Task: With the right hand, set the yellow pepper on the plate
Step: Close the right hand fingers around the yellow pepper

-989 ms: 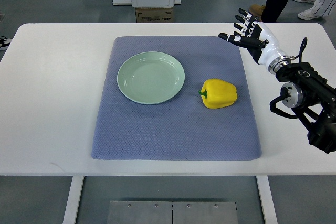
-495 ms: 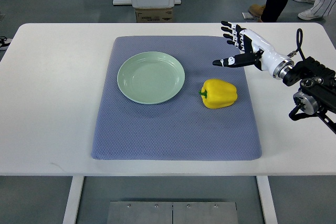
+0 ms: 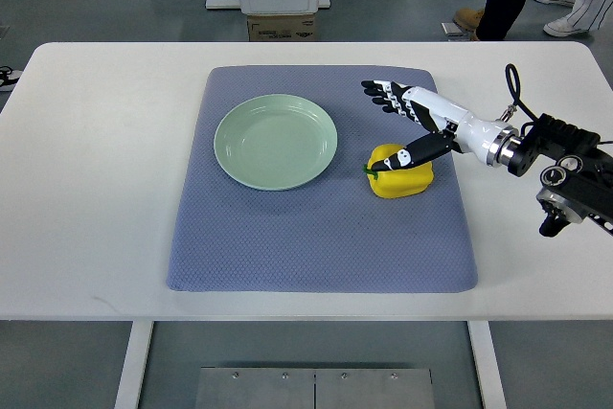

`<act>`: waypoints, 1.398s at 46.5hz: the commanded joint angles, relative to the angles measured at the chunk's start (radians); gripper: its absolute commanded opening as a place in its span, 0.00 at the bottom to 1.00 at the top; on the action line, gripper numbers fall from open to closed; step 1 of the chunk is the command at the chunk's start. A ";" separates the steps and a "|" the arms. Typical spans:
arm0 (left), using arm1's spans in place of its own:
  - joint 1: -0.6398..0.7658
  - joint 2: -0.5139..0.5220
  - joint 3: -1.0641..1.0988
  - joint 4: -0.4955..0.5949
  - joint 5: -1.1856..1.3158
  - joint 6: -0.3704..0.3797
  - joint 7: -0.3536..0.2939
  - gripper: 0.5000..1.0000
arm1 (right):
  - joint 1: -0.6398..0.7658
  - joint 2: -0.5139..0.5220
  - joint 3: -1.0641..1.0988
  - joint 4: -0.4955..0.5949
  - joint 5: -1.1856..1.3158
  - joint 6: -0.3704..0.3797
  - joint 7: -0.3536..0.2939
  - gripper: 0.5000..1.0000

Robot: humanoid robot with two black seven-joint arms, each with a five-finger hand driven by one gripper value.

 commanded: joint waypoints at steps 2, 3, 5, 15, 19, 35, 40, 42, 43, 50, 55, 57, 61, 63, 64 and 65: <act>0.000 0.000 0.000 0.000 0.001 0.000 0.001 1.00 | 0.002 0.001 -0.020 -0.004 -0.012 -0.003 0.005 0.98; 0.000 0.000 0.000 0.001 0.001 0.000 0.001 1.00 | 0.002 0.001 -0.021 -0.006 -0.012 -0.004 0.005 0.98; 0.000 0.000 0.000 0.000 0.001 0.000 -0.001 1.00 | 0.002 0.003 -0.023 -0.007 -0.013 -0.009 0.005 0.98; 0.000 0.000 0.000 0.000 0.001 0.000 -0.001 1.00 | 0.000 0.012 -0.023 -0.050 -0.018 -0.017 0.005 0.98; 0.000 0.000 0.000 0.000 0.001 0.000 -0.001 1.00 | -0.003 0.012 -0.030 -0.061 -0.021 -0.017 0.005 0.98; 0.000 0.000 0.000 0.000 0.001 0.000 0.001 1.00 | -0.008 0.020 -0.064 -0.089 -0.030 -0.017 0.007 0.96; 0.000 0.000 0.000 0.000 0.001 0.000 0.001 1.00 | -0.009 0.021 -0.064 -0.092 -0.030 -0.017 0.007 0.92; 0.000 0.000 0.000 0.000 0.001 0.000 -0.001 1.00 | -0.009 0.021 -0.067 -0.092 -0.030 -0.017 0.007 0.91; 0.000 0.000 0.000 0.001 -0.001 0.000 -0.001 1.00 | -0.009 0.021 -0.073 -0.093 -0.030 -0.017 0.007 0.91; 0.000 0.000 0.000 0.000 0.001 0.000 -0.001 1.00 | -0.011 0.021 -0.086 -0.095 -0.033 -0.017 0.013 0.87; 0.000 0.000 0.000 0.000 0.001 0.000 -0.001 1.00 | -0.011 0.021 -0.092 -0.099 -0.035 -0.017 0.013 0.84; 0.000 0.000 0.000 0.000 0.001 0.000 -0.001 1.00 | -0.012 0.023 -0.092 -0.101 -0.036 -0.017 0.015 0.81; 0.000 0.000 0.000 0.000 0.001 0.000 -0.001 1.00 | -0.012 0.024 -0.092 -0.101 -0.036 -0.017 0.015 0.76; 0.000 0.000 0.000 0.000 0.001 0.000 -0.001 1.00 | -0.014 0.029 -0.092 -0.102 -0.036 -0.017 0.015 0.70; 0.000 0.000 0.000 0.000 0.001 0.000 -0.001 1.00 | -0.014 0.029 -0.092 -0.102 -0.036 -0.017 0.015 0.70; 0.000 0.000 0.000 0.000 0.001 0.000 0.001 1.00 | -0.014 0.030 -0.095 -0.102 -0.039 -0.017 0.015 0.67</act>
